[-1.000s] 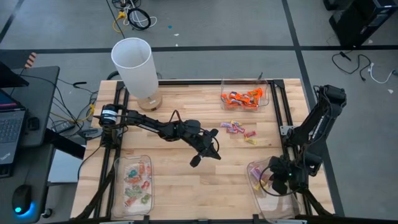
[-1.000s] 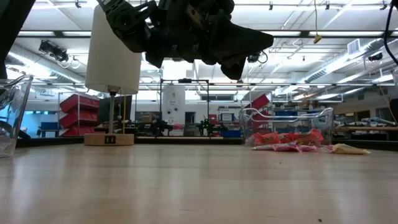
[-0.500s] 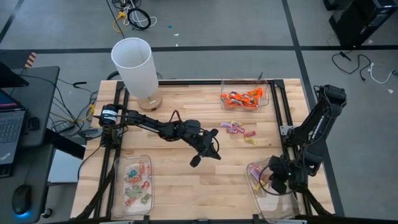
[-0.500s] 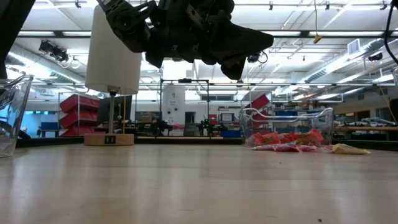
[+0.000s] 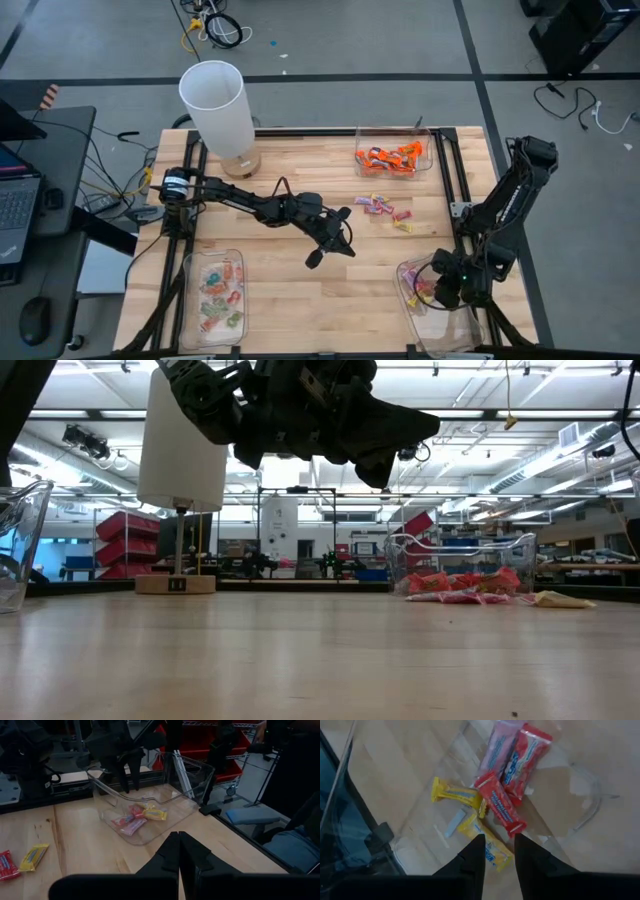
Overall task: Sort candy
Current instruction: Put the red candy into the bottom right transparent bin
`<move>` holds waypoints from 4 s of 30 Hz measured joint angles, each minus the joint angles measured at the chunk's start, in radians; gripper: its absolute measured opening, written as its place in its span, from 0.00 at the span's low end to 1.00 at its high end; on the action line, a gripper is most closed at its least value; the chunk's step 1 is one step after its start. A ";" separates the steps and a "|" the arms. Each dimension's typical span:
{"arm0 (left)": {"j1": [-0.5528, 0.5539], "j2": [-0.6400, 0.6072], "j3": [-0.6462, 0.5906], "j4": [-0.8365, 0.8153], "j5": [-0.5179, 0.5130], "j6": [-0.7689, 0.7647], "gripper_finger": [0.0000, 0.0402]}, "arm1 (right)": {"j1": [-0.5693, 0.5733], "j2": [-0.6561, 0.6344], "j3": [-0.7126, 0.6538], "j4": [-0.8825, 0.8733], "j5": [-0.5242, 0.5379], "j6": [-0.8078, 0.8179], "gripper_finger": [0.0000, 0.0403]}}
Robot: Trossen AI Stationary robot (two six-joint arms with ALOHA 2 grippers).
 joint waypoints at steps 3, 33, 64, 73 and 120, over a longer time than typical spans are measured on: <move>0.000 0.000 0.000 0.000 0.000 0.000 0.01 | -0.017 -0.003 0.006 -0.018 0.000 -0.001 0.20; 0.002 0.000 0.000 -0.002 -0.017 0.000 0.01 | -0.122 -0.004 0.229 -0.587 -0.083 0.005 0.00; 0.096 -0.018 0.099 -0.298 -0.450 -0.054 0.01 | -0.639 0.029 0.602 -0.872 0.371 -0.630 0.00; 0.054 -0.179 0.099 -0.493 -0.457 0.043 0.01 | -0.932 0.066 0.587 -0.737 0.307 -1.028 0.00; -0.065 -0.871 -0.447 -0.445 -0.690 0.027 0.01 | -1.206 0.356 0.214 -0.272 -0.102 -1.330 0.00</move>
